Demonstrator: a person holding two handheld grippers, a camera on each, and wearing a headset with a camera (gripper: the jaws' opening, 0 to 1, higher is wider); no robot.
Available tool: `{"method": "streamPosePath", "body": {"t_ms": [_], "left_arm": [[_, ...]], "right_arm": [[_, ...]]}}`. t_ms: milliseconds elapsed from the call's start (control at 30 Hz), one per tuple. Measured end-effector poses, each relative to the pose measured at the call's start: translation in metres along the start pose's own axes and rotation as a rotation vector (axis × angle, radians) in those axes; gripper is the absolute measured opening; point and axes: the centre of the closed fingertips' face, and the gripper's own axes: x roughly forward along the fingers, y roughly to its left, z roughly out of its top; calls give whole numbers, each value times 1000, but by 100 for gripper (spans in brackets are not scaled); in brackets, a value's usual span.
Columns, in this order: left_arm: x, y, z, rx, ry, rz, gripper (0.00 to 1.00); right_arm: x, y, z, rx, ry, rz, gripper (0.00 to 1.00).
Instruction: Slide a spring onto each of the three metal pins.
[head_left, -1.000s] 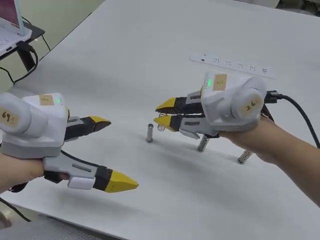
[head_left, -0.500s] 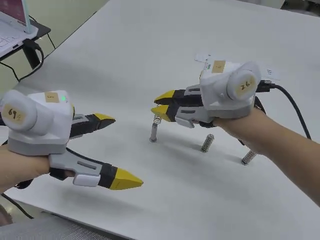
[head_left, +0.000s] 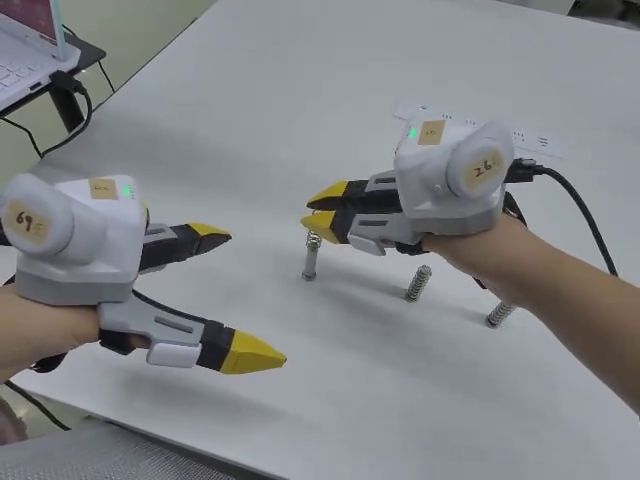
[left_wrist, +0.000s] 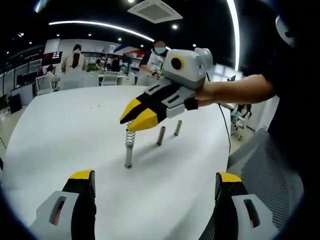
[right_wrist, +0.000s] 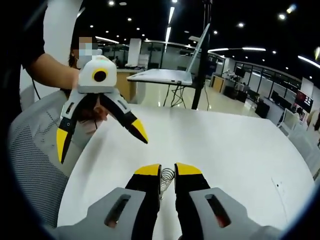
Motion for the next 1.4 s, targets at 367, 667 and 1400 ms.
{"method": "streamPosePath", "body": {"t_ms": [367,667,1400], "left_arm": [[1,-2,-3,-2,8,-3,96],[0,-1,-5,-7,7,2,96],[3,-2,-6,-11,5,-3,96]], "right_arm": [[9,2,-15,-7,31,3,8],[21,3,-31,-2,77,-2,8],[30,6,-53,-12,128,-12,9]]}}
